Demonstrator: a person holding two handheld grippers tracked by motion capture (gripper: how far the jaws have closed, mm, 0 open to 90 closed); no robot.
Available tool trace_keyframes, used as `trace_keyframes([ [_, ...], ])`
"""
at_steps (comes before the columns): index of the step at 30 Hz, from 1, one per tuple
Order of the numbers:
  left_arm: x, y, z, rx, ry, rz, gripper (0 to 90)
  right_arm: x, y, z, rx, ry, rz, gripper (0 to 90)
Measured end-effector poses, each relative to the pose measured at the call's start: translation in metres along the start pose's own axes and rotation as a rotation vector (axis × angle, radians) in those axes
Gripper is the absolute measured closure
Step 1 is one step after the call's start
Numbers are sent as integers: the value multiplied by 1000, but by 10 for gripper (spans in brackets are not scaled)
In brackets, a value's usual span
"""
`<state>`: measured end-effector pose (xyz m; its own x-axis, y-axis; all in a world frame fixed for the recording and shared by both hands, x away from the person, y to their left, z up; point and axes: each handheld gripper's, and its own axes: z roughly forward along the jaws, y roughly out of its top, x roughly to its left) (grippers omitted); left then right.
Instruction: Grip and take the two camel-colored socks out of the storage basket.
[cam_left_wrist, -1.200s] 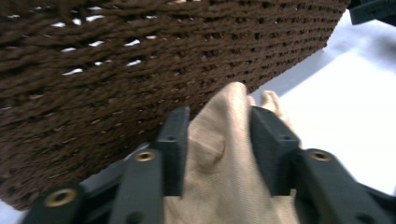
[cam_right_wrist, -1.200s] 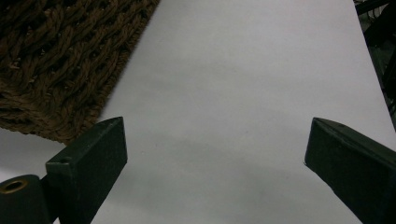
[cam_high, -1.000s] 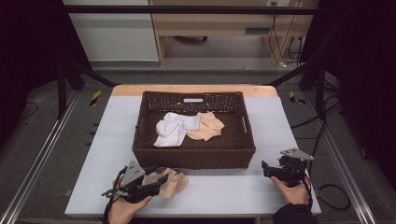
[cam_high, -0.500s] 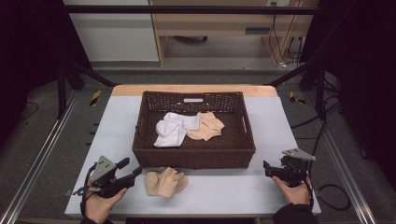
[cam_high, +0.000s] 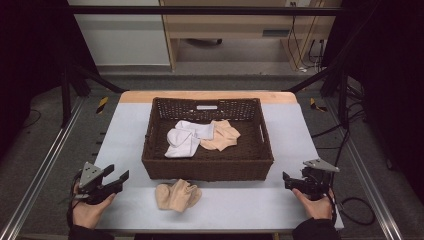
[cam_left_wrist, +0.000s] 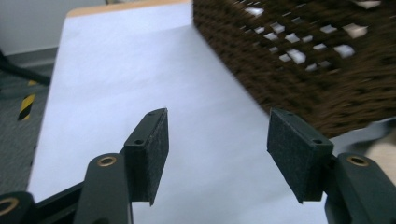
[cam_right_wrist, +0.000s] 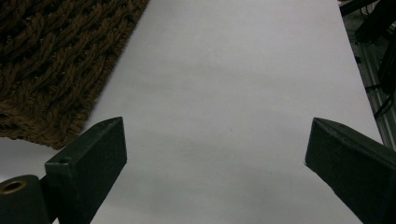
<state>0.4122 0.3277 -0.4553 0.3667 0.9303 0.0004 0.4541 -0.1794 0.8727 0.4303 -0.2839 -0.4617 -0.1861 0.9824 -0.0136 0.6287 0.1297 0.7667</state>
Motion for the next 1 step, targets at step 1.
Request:
trace_keyframes([
  [1,3,-2,1,8,6,-2,385,0,0,0,2,-1,4,56],
])
